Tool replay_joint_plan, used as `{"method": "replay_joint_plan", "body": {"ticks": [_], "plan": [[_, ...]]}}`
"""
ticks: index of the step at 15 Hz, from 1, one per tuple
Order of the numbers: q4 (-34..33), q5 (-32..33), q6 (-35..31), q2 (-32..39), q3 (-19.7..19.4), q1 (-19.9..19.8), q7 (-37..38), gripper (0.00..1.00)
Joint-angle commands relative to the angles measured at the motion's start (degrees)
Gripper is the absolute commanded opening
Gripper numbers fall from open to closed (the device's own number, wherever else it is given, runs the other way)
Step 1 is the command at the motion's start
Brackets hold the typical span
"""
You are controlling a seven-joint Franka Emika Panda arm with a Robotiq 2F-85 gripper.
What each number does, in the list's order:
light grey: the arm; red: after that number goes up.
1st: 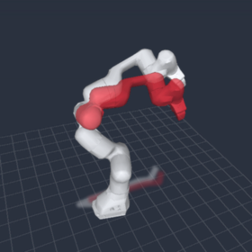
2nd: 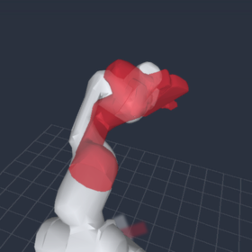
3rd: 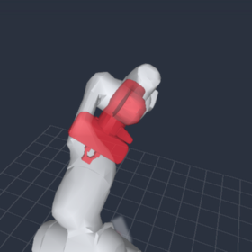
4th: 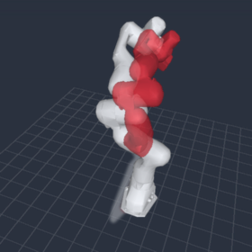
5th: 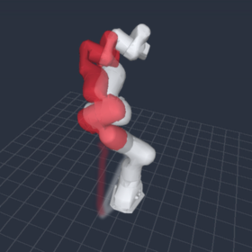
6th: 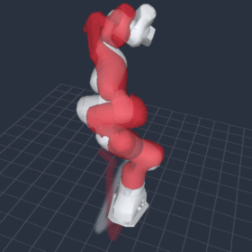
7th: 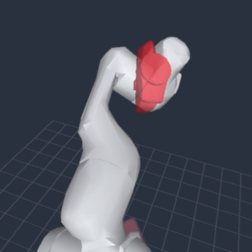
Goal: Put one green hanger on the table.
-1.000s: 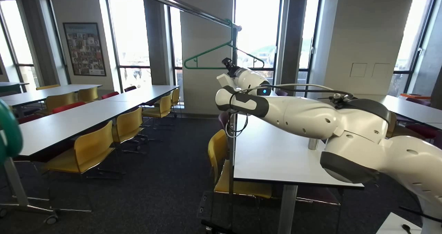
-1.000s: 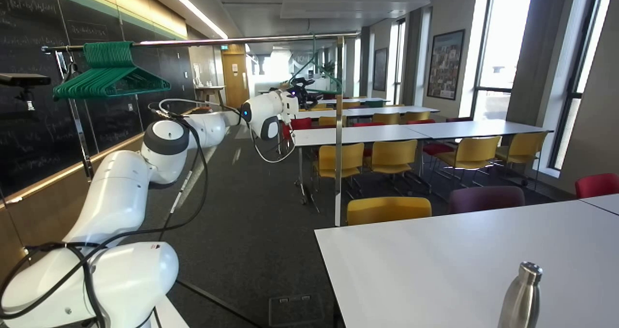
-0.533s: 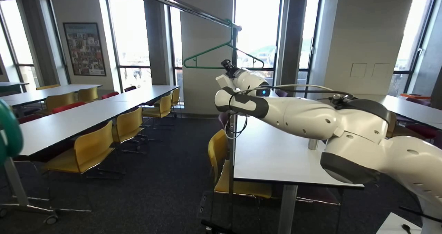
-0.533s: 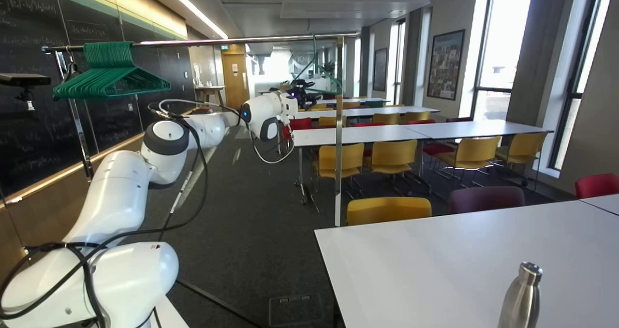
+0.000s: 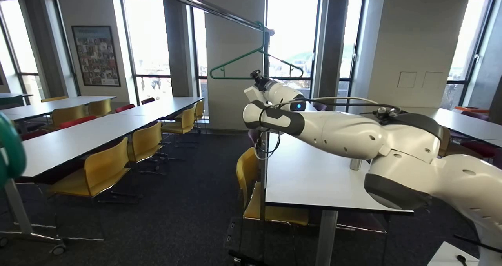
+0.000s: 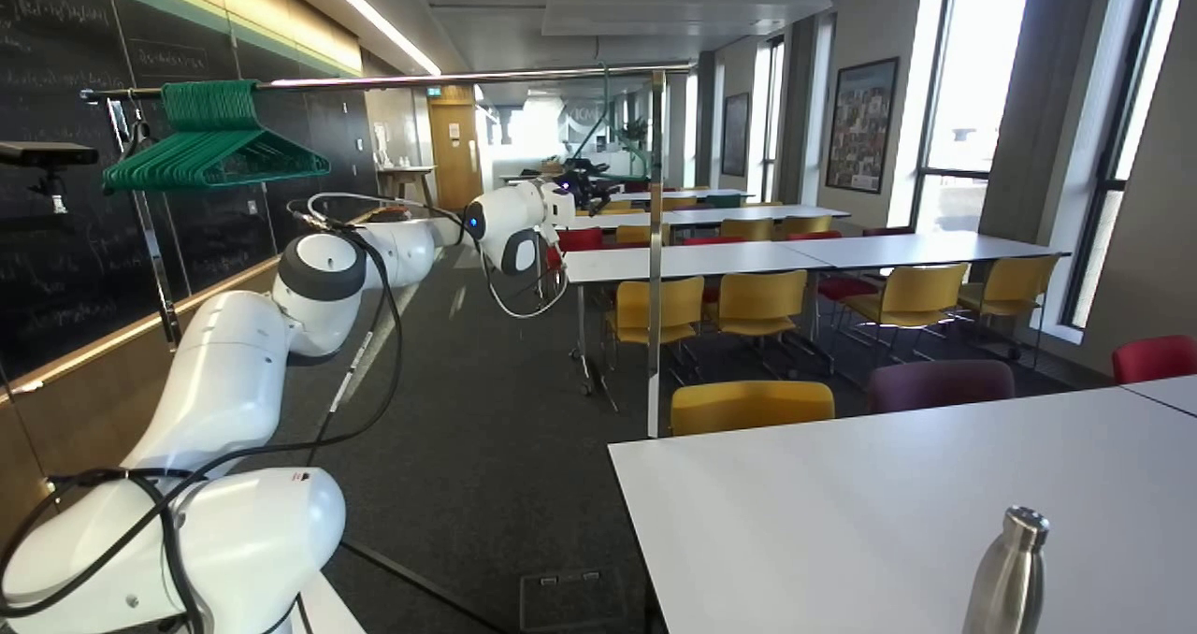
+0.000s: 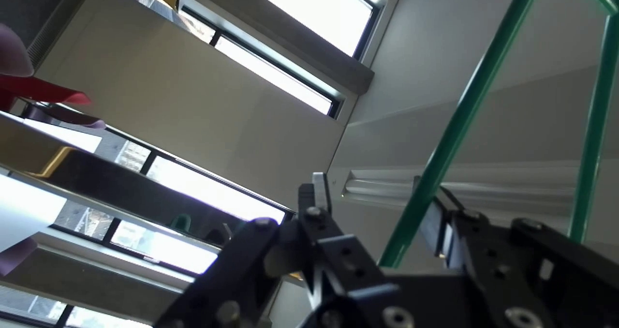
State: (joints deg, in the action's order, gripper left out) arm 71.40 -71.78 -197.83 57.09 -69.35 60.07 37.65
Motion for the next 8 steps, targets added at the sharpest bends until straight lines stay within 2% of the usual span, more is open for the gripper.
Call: {"method": "replay_joint_plan", "body": {"ticks": [1, 2, 3, 4, 5, 8], "plan": [[1.2, 1.4, 0.0, -2.9, 1.6, 0.4, -0.3, 0.21], [1.1, 1.5, 0.0, -3.1, 1.6, 0.4, -0.3, 0.37], [1.1, 1.4, 0.0, -3.2, 1.5, 0.4, -0.3, 0.08], [1.2, 1.4, 0.0, -3.3, 1.5, 0.5, -0.2, 0.07], [1.3, 1.3, 0.0, -3.3, 1.6, 0.5, -0.3, 0.0], [1.6, 1.5, 0.0, -3.9, 1.9, 0.6, -0.4, 0.0]]}}
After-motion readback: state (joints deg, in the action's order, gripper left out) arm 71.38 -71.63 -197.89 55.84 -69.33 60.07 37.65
